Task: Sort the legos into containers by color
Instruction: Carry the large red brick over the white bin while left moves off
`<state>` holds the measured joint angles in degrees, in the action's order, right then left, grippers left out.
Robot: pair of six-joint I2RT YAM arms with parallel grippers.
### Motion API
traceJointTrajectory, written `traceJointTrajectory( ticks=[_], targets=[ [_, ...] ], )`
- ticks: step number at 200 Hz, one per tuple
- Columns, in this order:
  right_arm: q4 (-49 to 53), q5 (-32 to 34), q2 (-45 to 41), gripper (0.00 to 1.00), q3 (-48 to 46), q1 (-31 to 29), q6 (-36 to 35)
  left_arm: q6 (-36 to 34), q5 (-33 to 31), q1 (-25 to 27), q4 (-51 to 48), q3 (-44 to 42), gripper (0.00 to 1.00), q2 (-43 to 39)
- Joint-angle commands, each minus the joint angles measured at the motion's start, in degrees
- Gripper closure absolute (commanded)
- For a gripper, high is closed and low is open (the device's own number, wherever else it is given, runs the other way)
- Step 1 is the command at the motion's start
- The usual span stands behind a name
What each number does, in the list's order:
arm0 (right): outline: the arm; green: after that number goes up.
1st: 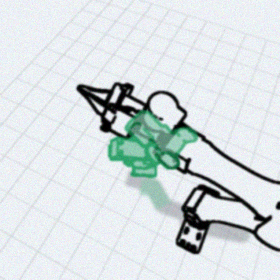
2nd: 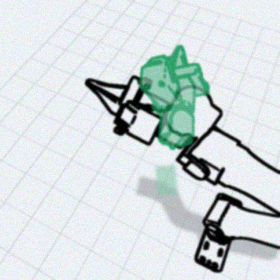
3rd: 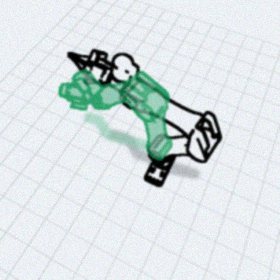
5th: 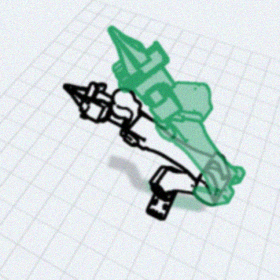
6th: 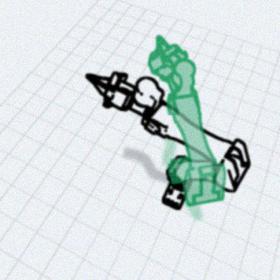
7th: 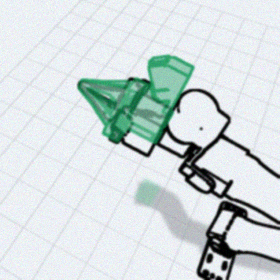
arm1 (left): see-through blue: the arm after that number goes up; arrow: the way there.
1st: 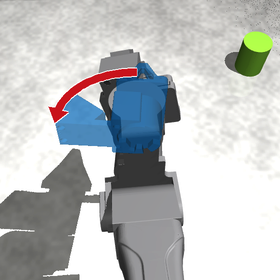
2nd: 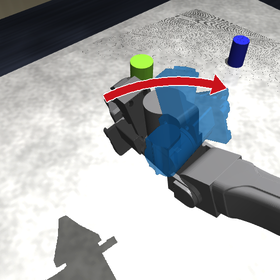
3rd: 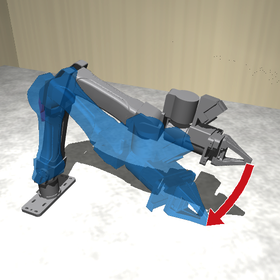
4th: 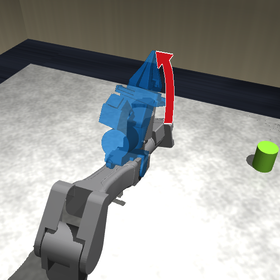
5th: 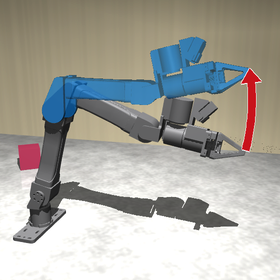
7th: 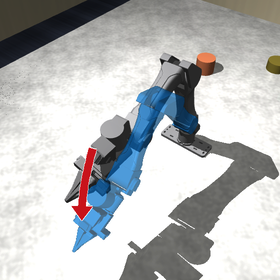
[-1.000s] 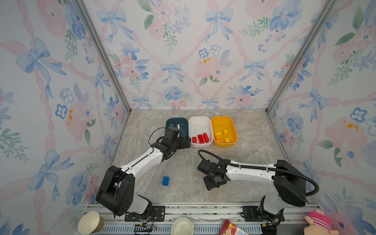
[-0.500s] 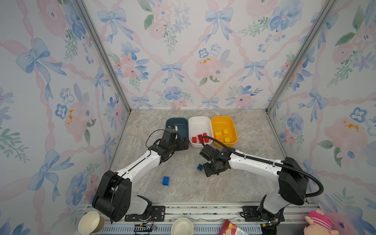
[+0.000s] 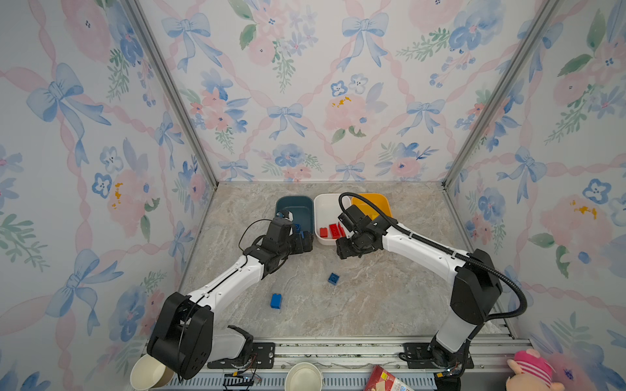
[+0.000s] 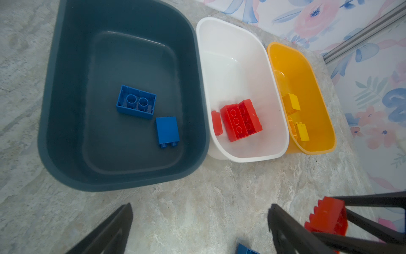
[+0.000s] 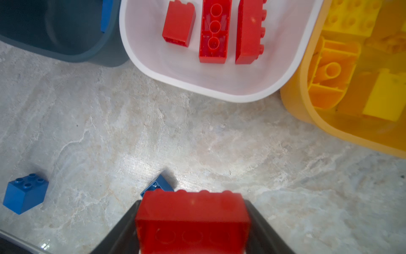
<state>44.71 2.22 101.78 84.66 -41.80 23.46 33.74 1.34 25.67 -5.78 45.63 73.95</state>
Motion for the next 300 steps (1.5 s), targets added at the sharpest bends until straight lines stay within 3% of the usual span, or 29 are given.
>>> traceJointTrajectory(
  ticks=[1,112,214,235,259,300],
  targets=[
    [-1.62,-1.14,3.21,0.34,4.75,1.86,-2.43,1.03,-0.53,-0.51,0.03,-1.08,0.02,-1.95],
    [-6.29,-2.46,20.52,0.34,23.98,7.25,-5.30,3.26,0.70,-0.46,-0.10,-8.26,0.02,-9.54],
    [-2.73,-4.90,36.18,0.33,42.55,8.71,-7.29,0.82,2.35,-0.38,-0.09,-12.78,0.02,-16.25],
    [-0.82,-5.21,39.14,0.28,46.66,8.93,-7.53,0.50,2.10,-0.39,-0.10,-13.21,0.02,-16.82],
    [-0.13,-5.31,40.52,0.15,48.47,9.02,-7.51,-0.03,1.89,-0.39,-0.07,-13.52,0.02,-17.08],
    [0.03,-5.21,39.69,0.11,48.17,9.27,-7.20,-0.38,1.55,-0.40,-0.10,-13.66,0.02,-16.60]
  ],
)
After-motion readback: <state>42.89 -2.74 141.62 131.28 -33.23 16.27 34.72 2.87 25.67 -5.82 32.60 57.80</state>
